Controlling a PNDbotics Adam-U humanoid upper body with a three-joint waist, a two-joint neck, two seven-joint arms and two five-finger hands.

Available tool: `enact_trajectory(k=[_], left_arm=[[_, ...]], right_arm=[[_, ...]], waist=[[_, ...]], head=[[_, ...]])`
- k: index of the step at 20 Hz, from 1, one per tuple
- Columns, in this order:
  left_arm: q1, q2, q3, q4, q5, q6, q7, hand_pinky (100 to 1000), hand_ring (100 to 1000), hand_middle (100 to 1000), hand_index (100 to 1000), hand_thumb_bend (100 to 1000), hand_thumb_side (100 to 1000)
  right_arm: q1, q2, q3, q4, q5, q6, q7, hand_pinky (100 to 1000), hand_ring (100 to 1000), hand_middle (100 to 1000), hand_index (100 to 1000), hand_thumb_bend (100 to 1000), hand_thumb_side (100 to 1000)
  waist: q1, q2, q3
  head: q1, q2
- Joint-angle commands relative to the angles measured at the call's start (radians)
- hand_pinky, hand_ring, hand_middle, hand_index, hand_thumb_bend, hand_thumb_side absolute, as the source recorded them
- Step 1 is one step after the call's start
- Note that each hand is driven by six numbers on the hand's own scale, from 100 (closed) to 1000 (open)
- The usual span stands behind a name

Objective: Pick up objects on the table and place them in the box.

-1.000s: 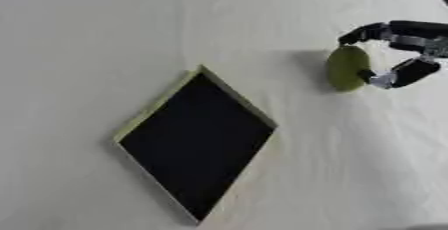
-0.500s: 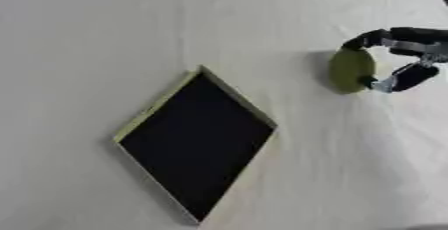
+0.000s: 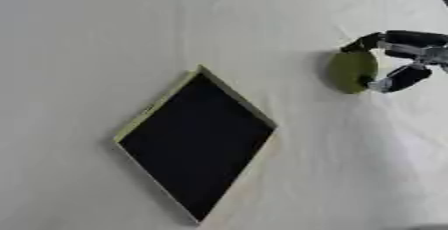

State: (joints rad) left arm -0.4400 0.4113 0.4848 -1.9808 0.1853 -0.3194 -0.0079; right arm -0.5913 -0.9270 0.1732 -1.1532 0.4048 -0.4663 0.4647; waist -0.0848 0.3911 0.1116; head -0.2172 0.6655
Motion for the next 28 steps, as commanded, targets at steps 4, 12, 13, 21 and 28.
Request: enact_trajectory(k=[4, 12, 13, 21, 28], left_arm=[[-0.009, 0.019, 0.0, -0.019, 0.001, -0.001, -0.007, 501, 595, 602, 655, 100, 479], [-0.011, 0.019, 0.0, -0.019, 0.002, 0.0, -0.006, 502, 596, 603, 656, 100, 478], [-0.011, 0.02, 0.0, -0.019, 0.002, 0.0, -0.005, 502, 596, 603, 656, 100, 478], [-0.012, 0.021, -0.001, -0.019, 0.001, 0.002, -0.003, 502, 596, 603, 656, 100, 477], [-0.012, 0.02, -0.001, -0.019, 0.001, 0.002, -0.002, 503, 597, 604, 656, 100, 477]], right_arm=[[0.008, -0.021, 0.001, -0.043, -0.066, 0.017, -0.043, 838, 803, 648, 738, 100, 100], [0.041, -0.033, -0.019, -0.142, -0.16, 0.05, -0.097, 766, 724, 582, 673, 100, 144], [0.045, -0.035, -0.023, -0.158, -0.174, 0.055, -0.099, 754, 707, 573, 664, 100, 148], [0.062, -0.052, -0.076, -0.32, -0.298, 0.089, -0.11, 707, 640, 513, 611, 100, 179], [0.041, -0.048, -0.1, -0.46, -0.409, 0.124, -0.095, 699, 628, 495, 601, 100, 200]], waist=[[0.005, -0.017, 0.001], [0.004, -0.019, 0.001], [0.003, -0.02, 0.001], [0.002, -0.025, -0.002], [0.002, -0.027, 0.0]], head=[[-0.004, -0.009], [-0.001, -0.008], [-0.001, -0.008], [-0.002, -0.008], [0.0, -0.008]])
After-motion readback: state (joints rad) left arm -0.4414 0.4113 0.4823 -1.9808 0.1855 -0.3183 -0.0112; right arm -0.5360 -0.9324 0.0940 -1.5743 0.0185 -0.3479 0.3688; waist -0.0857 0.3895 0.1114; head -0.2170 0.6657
